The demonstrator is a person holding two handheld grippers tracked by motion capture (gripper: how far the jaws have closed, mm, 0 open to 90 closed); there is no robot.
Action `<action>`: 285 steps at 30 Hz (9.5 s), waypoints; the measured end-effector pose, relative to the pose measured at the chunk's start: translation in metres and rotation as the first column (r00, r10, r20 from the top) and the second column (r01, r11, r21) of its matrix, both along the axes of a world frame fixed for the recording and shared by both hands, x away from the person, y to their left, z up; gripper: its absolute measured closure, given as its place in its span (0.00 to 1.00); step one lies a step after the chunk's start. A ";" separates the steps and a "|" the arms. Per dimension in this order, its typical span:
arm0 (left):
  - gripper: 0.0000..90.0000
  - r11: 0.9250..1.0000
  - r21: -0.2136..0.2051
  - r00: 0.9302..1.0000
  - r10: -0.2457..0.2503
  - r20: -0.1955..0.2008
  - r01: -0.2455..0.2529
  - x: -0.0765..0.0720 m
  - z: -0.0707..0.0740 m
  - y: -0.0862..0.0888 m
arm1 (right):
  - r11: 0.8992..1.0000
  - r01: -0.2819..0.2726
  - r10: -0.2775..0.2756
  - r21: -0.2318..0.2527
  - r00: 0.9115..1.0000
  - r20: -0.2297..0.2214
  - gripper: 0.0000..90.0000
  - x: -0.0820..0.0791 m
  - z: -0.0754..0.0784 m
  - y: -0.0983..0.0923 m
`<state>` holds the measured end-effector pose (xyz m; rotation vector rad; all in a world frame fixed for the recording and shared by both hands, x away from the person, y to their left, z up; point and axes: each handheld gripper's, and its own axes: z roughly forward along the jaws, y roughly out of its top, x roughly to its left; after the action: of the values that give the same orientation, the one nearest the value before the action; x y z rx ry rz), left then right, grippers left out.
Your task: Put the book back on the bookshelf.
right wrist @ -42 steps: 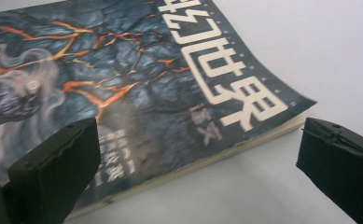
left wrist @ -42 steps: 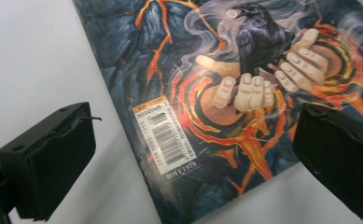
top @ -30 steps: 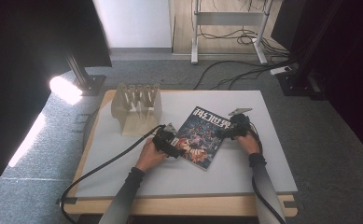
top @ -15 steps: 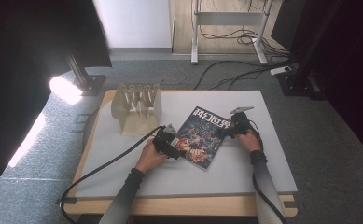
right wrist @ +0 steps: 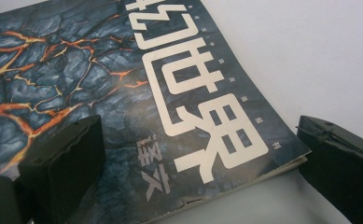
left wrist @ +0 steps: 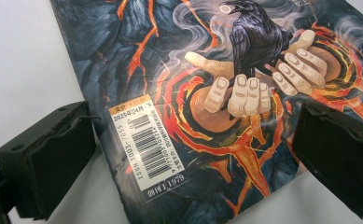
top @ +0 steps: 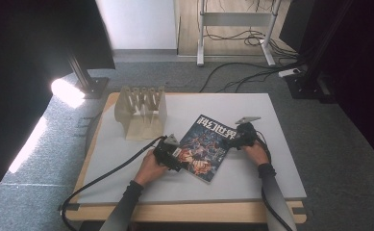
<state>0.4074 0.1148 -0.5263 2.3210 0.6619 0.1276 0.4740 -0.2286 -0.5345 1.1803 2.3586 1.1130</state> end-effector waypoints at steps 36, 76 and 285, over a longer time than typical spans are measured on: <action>0.00 0.990 0.019 0.989 -0.142 -0.035 0.143 -0.074 0.006 0.022 | 0.986 0.119 -0.117 -0.116 0.993 0.022 0.00 -0.097 0.000 -0.002; 0.00 0.982 0.051 0.981 -0.183 0.065 0.180 -0.054 -0.003 0.032 | 0.974 0.121 -0.120 -0.191 0.993 0.018 0.00 -0.019 0.007 0.050; 0.77 0.989 -0.141 0.964 -0.006 0.265 0.044 -0.037 0.143 0.023 | 0.962 -0.233 0.203 0.141 0.958 0.201 0.85 -0.091 0.137 0.069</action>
<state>0.3709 0.1379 -0.3838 2.1216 0.4900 0.3583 0.3834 -0.1597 -0.3971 0.8338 2.3306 1.4464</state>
